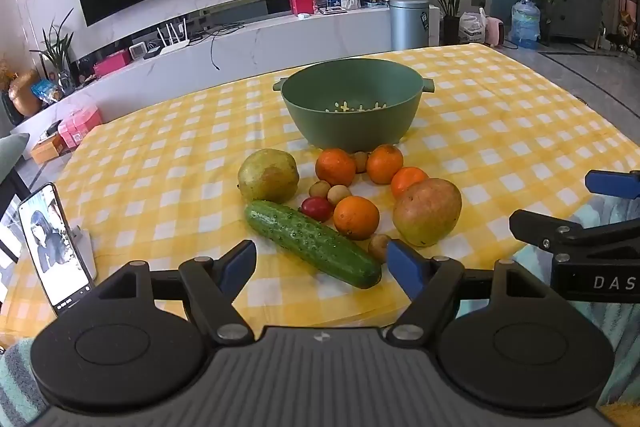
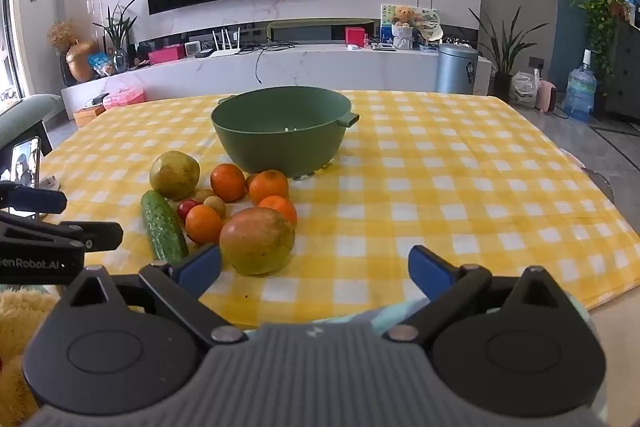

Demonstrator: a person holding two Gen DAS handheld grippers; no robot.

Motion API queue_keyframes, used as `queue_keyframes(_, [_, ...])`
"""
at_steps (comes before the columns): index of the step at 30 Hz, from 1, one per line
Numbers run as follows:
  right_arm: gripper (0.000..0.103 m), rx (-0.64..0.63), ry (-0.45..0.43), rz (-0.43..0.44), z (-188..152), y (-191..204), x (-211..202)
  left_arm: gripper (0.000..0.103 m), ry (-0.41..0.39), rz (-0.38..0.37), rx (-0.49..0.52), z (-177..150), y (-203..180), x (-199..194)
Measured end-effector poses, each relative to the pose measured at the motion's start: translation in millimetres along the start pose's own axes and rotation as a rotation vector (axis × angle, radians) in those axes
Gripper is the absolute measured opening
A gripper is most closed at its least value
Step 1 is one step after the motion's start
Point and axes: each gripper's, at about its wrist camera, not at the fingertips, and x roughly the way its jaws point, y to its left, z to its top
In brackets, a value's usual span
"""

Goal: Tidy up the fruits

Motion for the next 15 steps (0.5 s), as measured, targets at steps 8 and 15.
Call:
queue_keyframes(8, [0.096, 0.005, 0.016, -0.003, -1.7, 1.6, 1.0, 0.087, 0.000, -0.004, -0.011, 2.9, 4.9, 2.7])
queue_keyframes(15, [0.097, 0.011, 0.021, -0.008, -0.6, -3.7, 4.4, 0.087, -0.010, -0.008, -0.004, -0.8, -0.3, -1.4])
